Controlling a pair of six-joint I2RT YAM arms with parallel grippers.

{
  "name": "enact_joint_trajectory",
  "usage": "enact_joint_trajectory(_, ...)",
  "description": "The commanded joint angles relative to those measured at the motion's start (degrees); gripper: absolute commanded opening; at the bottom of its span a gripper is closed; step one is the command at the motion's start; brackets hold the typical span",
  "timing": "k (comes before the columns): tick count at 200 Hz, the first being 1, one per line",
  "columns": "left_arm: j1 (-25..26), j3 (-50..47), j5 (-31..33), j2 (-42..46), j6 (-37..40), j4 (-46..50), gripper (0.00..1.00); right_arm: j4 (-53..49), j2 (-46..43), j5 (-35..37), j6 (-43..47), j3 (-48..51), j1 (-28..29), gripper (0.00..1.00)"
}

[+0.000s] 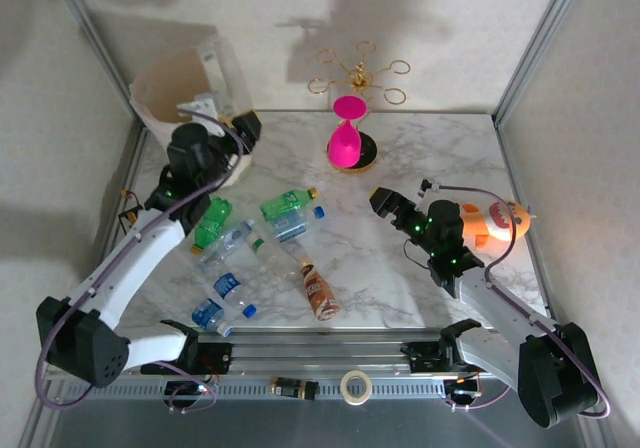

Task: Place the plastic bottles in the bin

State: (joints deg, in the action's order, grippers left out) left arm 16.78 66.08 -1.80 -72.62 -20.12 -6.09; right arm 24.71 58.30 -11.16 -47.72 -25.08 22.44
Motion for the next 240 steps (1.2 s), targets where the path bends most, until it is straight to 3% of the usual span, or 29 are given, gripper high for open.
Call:
enact_joint_trajectory(1,-5.73,6.29,-4.00,-4.37,-0.63,4.68,0.31,2.54,0.05,-1.70,-0.73,0.78,0.46,0.99)
enact_joint_trajectory(32,-12.47,14.93,-12.20,-12.18,-4.58,7.85,0.30,2.27,-0.33,-1.07,-0.44,1.78,0.47,0.99)
enact_joint_trajectory(100,-17.72,26.55,-15.75,-22.95,-5.64,15.12,0.34,0.94,-0.84,-0.36,0.46,3.00,0.43,0.99)
enact_joint_trajectory(109,-17.74,26.68,-16.16,-23.41,-5.76,15.19,0.39,1.00,-0.87,-0.37,0.44,3.11,0.49,0.99)
enact_joint_trajectory(123,-17.72,26.71,-16.66,-23.76,-6.14,15.14,0.55,0.79,-0.79,-0.19,0.66,3.03,0.47,0.99)
enact_joint_trajectory(150,-17.74,26.36,-16.28,-22.88,-6.89,14.75,0.77,0.27,-0.29,-0.25,1.13,2.42,0.49,0.99)
enact_joint_trajectory(166,-17.71,25.47,-15.87,-21.43,-7.25,13.72,0.86,0.42,0.27,-0.27,1.23,2.41,0.46,0.99)
enact_joint_trajectory(240,-17.29,11.24,-16.54,-7.70,-11.50,0.35,0.98,1.66,5.94,-1.66,1.64,-0.08,0.85,0.99)
